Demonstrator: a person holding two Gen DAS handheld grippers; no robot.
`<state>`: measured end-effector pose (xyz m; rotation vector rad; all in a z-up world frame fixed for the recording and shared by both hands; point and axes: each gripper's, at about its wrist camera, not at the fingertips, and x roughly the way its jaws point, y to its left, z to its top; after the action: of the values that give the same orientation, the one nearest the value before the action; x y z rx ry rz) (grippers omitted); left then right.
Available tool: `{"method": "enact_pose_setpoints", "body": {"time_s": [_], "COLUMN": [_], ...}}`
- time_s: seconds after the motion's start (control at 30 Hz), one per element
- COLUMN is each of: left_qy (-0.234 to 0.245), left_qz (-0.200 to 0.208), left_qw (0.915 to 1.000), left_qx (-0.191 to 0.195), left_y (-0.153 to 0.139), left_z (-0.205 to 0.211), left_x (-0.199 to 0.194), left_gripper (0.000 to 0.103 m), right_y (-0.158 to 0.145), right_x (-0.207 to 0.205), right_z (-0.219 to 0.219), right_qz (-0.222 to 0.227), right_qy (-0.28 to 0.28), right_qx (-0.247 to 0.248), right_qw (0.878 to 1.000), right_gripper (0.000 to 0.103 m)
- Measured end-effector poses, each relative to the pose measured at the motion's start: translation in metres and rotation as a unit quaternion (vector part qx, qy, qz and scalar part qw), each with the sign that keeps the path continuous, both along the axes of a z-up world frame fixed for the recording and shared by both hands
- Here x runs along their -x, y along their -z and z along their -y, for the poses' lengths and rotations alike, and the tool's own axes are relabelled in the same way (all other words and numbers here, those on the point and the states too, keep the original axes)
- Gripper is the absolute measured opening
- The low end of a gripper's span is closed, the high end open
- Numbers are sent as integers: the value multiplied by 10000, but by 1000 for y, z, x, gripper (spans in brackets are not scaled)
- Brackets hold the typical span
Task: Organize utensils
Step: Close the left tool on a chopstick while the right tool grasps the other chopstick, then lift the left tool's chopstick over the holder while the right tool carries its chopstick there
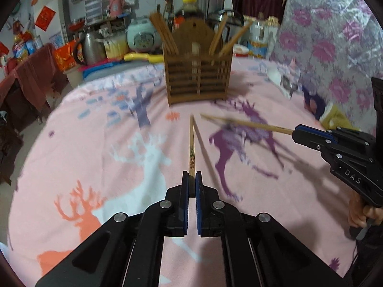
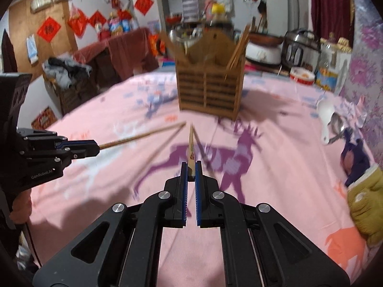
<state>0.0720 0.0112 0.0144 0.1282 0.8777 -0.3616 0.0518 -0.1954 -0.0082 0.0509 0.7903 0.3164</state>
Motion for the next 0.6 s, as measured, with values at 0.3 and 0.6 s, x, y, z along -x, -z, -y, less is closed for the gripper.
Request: {"method": "enact_pose_setpoints", "body": {"time_s": [0.3,0.6], "left_qy": [-100,-174], "left_qz": [439,982], "left_qw": [9981,9917], "left_qx": [420,815], "left_y": [-64,-130], "left_z": [13,26], "left_x": [-30,-68], "left_gripper": [5,5], "right_y": [-56,-103], "right_x": [-25,-67], "right_z": [4,12], "right_qz": [545,1014], "right_qy": [258,539], "right_qx": [-297,-439], "right_qw": [9977,9924], "right_gripper": [7,6]}}
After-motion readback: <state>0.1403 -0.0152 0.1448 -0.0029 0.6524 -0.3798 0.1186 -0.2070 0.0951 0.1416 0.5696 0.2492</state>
